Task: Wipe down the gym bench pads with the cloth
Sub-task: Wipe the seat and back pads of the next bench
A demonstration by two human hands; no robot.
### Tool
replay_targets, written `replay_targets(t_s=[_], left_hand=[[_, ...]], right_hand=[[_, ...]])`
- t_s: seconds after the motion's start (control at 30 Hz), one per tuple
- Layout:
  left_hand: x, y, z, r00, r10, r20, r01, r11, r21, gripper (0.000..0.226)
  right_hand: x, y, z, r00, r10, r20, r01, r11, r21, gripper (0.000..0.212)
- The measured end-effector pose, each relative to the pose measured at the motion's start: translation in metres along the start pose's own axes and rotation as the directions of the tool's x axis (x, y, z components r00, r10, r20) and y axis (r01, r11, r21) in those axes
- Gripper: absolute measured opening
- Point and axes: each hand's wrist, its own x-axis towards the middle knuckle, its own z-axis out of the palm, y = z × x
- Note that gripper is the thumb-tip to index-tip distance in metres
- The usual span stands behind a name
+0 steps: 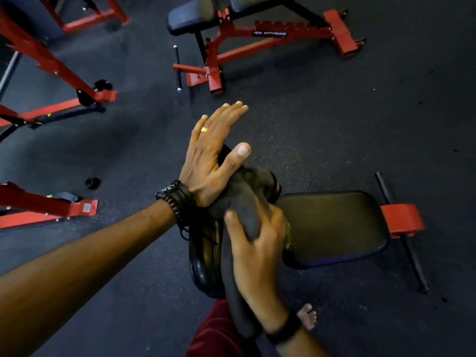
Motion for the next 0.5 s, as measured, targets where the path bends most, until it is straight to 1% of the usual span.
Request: replay_targets(t_s=[0.07,0.13,0.2,0.27,0.33,0.43,0.47,0.5], left_hand=[[0.0,-0.001,-0.001,1.0,-0.005,-0.006,0.005,1.0,0.002,0.086],[0.0,-0.001,-0.001,1.0,-0.003,0.003,0.003,1.0,0.014,0.085],[0.001,-0.001,-0.001,1.0,-0.001,-0.006,0.001,1.0,0.012,0.083],[0.001,-0.003,-0.001,1.0,-0.002,-0.013,0.002,1.0,0.006,0.082],[0.0,-0.004,0.0,1.0,0.013,-0.003,-0.013,1.0,0.015,0.081],[0.0,-0.004,0.0,0.998,0.034,0.058,-0.037,0.997,0.064,0.073],[0.001,-0.005,0.0,0.996,0.039,0.084,-0.047,0.995,0.09,0.068],[0.002,-0.006,0.001,0.993,0.047,0.111,-0.061,0.99,0.123,0.064]], right_hand=[[0.055,-0.008,0.019,0.999,-0.025,0.022,0.026,1.0,-0.016,0.055],[0.114,-0.007,0.036,0.999,-0.004,0.034,0.006,0.997,-0.076,0.068],[0.135,-0.006,0.042,0.999,0.016,0.047,-0.01,0.993,-0.121,0.069],[0.105,-0.002,0.034,0.999,-0.001,0.052,0.005,0.997,-0.08,0.066],[0.044,0.009,0.012,1.0,-0.011,0.011,0.011,1.0,0.012,0.059],[-0.03,0.041,-0.017,0.995,0.099,-0.001,-0.098,0.99,0.106,0.062],[-0.038,0.057,-0.02,0.986,0.166,-0.017,-0.163,0.982,0.095,0.063],[-0.037,0.079,-0.02,0.972,0.231,-0.041,-0.229,0.972,0.049,0.064]])
